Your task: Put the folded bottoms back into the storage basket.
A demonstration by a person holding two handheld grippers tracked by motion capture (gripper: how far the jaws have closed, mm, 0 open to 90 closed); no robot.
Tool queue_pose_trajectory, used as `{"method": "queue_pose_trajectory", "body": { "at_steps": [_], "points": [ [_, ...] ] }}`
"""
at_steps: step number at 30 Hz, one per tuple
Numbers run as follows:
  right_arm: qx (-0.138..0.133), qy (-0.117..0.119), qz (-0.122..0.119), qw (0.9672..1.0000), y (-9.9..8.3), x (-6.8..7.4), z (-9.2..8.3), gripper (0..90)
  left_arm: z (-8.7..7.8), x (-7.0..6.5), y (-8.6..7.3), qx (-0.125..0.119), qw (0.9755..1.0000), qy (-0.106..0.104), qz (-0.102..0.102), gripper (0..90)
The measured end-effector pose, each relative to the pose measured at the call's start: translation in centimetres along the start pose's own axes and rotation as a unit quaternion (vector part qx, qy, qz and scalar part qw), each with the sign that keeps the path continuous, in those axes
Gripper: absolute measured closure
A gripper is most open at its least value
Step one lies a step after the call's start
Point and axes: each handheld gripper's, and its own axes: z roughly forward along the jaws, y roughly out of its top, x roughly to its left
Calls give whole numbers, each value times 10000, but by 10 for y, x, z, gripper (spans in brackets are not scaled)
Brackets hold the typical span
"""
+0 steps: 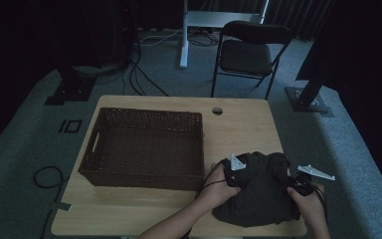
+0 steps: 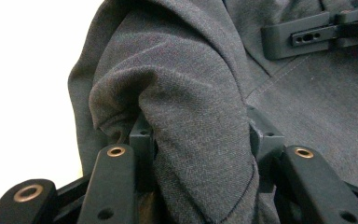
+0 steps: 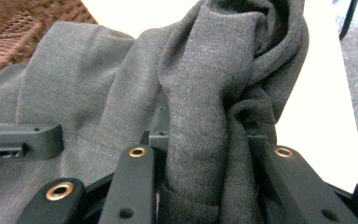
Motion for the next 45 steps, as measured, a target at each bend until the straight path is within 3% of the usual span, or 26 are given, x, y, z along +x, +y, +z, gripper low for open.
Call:
{"method": "queue_pose_trajectory", "body": {
  "at_steps": [8, 20, 33, 45],
  "points": [
    [-388, 121, -18, 9992, 19, 13, -18, 669, -20, 1, 20, -219, 9997, -113, 18, 569],
    [-735, 288, -109, 9968, 50, 29, -37, 670, -51, 4, 52, -457, 9987, -172, 147, 569],
    [-1084, 412, -179, 9931, 91, 52, -54, 670, -88, 8, 92, -695, 9969, -58, 363, 569],
    [-1265, 592, -231, 9899, 123, 74, -56, 670, -118, 23, 113, -892, 9955, 38, 332, 569]
  ]
}}
